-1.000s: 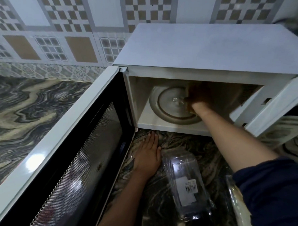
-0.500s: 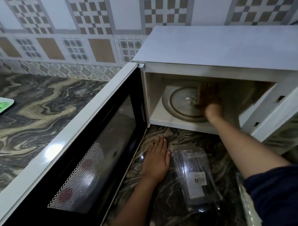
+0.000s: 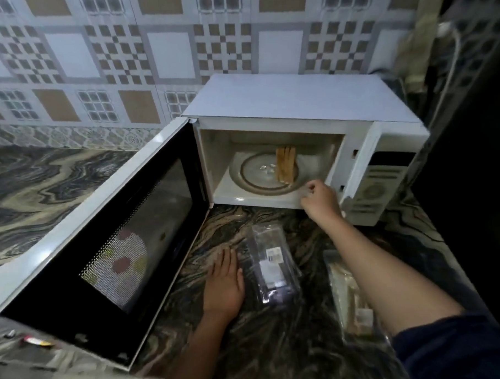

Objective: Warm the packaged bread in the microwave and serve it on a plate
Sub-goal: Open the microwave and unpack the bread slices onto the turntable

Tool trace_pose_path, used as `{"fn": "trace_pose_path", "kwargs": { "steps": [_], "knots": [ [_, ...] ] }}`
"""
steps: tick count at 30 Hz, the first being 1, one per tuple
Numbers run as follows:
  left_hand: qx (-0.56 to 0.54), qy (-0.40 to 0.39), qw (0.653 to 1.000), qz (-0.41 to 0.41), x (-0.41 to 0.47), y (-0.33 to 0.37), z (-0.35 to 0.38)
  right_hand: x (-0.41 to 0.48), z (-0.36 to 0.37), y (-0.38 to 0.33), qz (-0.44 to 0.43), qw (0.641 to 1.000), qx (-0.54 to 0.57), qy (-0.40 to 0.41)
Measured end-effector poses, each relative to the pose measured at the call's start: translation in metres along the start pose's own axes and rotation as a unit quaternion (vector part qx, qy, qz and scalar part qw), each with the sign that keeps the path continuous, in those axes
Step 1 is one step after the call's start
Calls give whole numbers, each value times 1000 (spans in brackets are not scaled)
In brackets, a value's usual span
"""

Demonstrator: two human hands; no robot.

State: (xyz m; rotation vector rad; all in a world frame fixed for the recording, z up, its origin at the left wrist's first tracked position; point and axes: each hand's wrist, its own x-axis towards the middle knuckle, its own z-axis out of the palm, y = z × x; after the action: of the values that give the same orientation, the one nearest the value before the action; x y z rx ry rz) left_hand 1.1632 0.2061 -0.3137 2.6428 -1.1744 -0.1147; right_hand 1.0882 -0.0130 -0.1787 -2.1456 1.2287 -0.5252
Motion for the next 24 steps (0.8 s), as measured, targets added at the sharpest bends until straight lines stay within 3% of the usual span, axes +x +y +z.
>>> {"fn": "trace_pose_path", "kwargs": {
  "steps": [7,11,14,16,19,22,24],
  "knots": [
    [-38,-10,998,-54,-74,29,5,-90,-40,52,-105,994,15,30],
    [-111,53,988,-95,-117,63,5,-141,-60,95,-162,986,-20,40],
    [-165,51,979,-105,-136,90,8,-170,-69,126,-194,979,-48,35],
    [-269,36,958,-88,-142,111,8,-183,-71,141,-190,978,-81,7],
    [-431,-38,899,-71,-141,142,10,-193,-67,154,-175,976,-113,-65],
    [-482,-67,872,-63,-133,159,16,-200,-60,161,-146,963,-149,-173],
    [-497,-64,864,-56,-127,163,19,-202,-56,165,-126,958,-161,-199]
  ]
}}
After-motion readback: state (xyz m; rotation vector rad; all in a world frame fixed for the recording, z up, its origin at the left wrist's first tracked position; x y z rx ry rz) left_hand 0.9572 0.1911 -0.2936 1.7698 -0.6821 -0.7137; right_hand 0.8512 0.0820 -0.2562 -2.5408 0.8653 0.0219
